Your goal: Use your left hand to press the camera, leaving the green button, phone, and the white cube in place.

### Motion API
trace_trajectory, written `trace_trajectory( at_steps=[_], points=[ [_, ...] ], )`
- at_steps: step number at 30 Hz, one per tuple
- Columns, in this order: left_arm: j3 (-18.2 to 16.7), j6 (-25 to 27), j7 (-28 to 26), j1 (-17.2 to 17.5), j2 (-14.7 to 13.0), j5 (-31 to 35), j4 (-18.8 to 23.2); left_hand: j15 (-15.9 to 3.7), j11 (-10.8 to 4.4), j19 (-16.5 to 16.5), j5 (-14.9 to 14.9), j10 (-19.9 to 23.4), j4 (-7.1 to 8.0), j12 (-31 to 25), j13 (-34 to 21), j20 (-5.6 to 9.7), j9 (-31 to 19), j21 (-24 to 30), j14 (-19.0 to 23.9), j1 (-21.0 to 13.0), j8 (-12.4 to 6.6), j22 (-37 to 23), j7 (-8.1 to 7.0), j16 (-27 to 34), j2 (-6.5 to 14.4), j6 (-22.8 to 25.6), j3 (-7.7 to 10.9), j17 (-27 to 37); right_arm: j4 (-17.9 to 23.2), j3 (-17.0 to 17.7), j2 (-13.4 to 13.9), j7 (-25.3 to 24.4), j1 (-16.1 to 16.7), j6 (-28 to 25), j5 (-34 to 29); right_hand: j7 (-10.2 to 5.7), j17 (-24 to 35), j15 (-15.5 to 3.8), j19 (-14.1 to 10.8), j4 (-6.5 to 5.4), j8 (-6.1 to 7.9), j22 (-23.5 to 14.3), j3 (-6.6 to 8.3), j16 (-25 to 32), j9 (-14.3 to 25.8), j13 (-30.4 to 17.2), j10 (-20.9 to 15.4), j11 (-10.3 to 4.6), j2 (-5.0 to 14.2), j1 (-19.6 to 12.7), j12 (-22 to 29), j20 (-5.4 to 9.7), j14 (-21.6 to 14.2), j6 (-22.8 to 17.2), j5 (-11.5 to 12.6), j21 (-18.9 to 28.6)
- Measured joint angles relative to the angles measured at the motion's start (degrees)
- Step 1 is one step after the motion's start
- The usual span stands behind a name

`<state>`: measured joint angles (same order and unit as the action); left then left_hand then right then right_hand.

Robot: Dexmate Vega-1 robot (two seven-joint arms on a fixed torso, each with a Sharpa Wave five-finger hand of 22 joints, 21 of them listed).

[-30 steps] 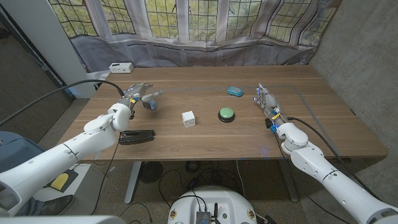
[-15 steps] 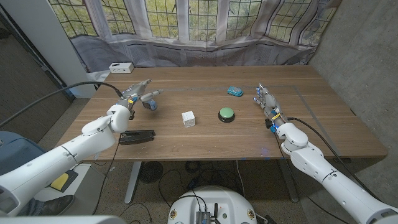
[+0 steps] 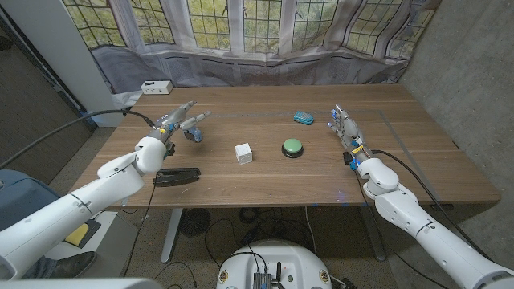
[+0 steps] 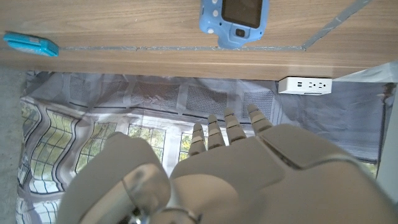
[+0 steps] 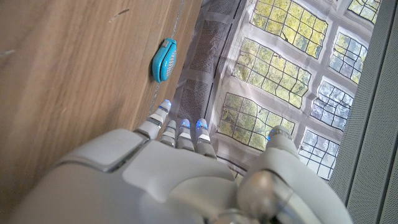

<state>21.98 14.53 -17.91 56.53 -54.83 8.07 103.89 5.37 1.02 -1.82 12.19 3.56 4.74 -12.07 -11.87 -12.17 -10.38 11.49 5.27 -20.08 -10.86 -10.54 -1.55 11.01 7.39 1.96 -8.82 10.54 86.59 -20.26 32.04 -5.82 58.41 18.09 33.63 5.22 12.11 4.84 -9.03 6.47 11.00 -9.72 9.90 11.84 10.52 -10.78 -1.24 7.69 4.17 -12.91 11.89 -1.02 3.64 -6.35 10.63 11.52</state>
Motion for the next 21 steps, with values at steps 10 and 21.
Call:
trace_trajectory(
  at_steps=[10, 21],
  points=[
    [-2.8, -4.5, -0.3, 2.2, 1.2, -5.4, 0.3, 0.86, 0.89, -0.6, 0.0, 0.3, 0.0, 0.0, 0.0, 0.22, 0.0, 0.0, -0.9, 0.0, -1.27, 0.0, 1.59, -0.2, 0.0, 4.0, 0.0, 0.0, 0.1, 0.2, 0.0, 0.2, 0.3, 1.6, -0.6, 0.0, 0.0, 0.17, -0.3, 0.0, 0.0, 0.0, 0.0, 0.2, 0.0, 0.0, -0.3, -0.32, 0.0, 0.0, 0.0, 0.3, -0.2, 0.0, 0.0, 0.0],
    [-4.2, -10.9, 1.6, 2.6, 3.8, -12.2, -1.7, 0.65, 2.02, -0.7, 0.0, 1.7, 0.0, -0.7, 0.0, 0.29, 0.0, 0.0, -0.7, 0.0, -1.33, 0.0, 2.46, -0.2, 0.0, 5.7, 0.0, 0.0, 0.2, 0.5, 0.2, 1.0, 0.3, 3.3, -1.1, -0.21, 0.0, -0.45, -1.3, 0.0, 0.0, 0.0, 0.0, 0.2, 0.0, 0.0, -0.8, -0.42, 0.0, 0.0, 0.0, 0.63, -0.8, -0.2, 0.0, 0.0]
  ],
)
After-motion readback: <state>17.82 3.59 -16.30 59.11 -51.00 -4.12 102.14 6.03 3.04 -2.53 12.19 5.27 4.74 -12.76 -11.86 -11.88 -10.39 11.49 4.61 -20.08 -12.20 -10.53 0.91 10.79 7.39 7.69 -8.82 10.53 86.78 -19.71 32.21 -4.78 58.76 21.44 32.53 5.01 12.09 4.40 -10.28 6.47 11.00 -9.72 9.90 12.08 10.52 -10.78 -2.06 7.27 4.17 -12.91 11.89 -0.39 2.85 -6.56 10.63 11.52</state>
